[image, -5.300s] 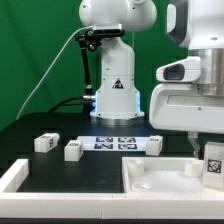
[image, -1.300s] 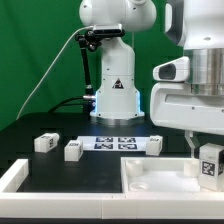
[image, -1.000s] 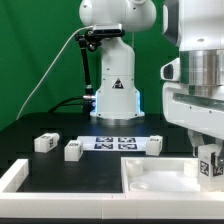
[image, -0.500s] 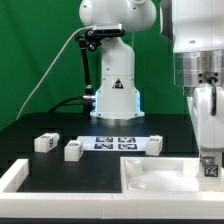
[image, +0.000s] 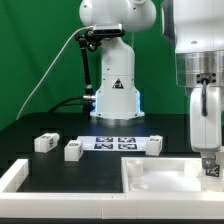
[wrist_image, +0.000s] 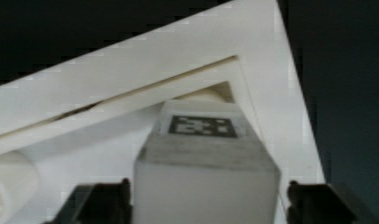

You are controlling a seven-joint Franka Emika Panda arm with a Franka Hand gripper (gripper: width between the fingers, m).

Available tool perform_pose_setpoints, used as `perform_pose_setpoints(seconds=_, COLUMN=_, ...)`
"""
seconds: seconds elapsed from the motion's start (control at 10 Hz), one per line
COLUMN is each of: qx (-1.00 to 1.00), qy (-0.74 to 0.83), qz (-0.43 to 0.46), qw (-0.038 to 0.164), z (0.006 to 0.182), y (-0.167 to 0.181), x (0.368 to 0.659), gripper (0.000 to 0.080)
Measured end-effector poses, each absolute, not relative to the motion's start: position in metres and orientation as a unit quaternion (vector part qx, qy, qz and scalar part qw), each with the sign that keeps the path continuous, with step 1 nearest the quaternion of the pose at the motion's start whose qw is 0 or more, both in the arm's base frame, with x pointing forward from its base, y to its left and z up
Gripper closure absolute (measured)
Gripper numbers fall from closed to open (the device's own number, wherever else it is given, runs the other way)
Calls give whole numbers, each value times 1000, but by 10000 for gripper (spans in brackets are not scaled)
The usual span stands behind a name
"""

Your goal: Assemble one leg

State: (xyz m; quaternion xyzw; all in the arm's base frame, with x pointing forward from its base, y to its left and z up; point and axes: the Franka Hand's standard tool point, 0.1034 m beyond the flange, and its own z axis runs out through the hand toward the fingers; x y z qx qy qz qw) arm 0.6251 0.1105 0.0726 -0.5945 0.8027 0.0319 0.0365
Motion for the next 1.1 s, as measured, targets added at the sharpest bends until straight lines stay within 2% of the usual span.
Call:
perform_pose_setpoints(seconds=0.1, qx=-607, qy=793, qz=32, qw=37, z=73, y=111, x=625, gripper=312)
perform_pose_setpoints(seconds=0.2, qx=-638, qy=768, qz=30, qw=37, z=73, y=111, x=625, gripper=181)
perform_pose_setpoints(seconds=0.3, qx=-695, qy=718, qz=27, qw=39, z=73, y=112, x=625, gripper=156)
perform_pose_setpoints(seconds=0.9, qx=-895, qy=443, qz=11, qw=49, z=73, y=122, x=625, gripper=150)
perform_pose_setpoints(seconds=1.1, qx=-940, qy=339, qz=3, qw=36, z=74, y=127, x=625, gripper=150)
